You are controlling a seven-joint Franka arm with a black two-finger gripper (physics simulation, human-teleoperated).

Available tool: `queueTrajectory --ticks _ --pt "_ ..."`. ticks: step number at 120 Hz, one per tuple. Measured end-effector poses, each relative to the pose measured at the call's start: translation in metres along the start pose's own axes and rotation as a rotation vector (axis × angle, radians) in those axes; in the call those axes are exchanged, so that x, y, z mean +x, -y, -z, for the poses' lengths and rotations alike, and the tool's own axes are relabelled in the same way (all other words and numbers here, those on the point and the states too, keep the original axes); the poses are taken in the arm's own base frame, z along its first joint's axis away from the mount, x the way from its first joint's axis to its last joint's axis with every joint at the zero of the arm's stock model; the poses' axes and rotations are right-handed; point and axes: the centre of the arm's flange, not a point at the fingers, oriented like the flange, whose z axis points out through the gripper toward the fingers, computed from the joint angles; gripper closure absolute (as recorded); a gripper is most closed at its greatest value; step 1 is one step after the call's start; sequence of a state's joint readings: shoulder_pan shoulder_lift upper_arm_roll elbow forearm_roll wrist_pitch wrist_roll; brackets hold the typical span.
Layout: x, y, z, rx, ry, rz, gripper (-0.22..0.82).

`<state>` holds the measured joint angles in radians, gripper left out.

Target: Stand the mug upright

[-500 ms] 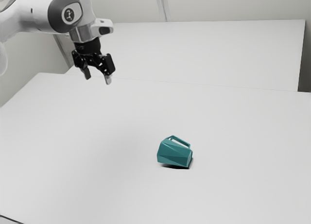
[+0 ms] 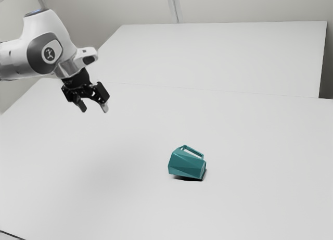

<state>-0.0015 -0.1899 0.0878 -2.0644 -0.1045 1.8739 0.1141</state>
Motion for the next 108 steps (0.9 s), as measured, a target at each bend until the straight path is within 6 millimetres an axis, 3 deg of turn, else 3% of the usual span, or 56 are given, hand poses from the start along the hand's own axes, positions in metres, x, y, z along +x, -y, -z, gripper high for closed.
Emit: queueTrajectory --ticks 17,63,108 --pt "-0.004 0.0 -0.037 -0.088 -0.038 0.052 0.0" --pt "-0.009 -0.004 -0.098 -0.327 -0.1 0.177 0.0" --pt "0.002 -0.022 -0.152 -0.406 -0.084 0.037 0.0"
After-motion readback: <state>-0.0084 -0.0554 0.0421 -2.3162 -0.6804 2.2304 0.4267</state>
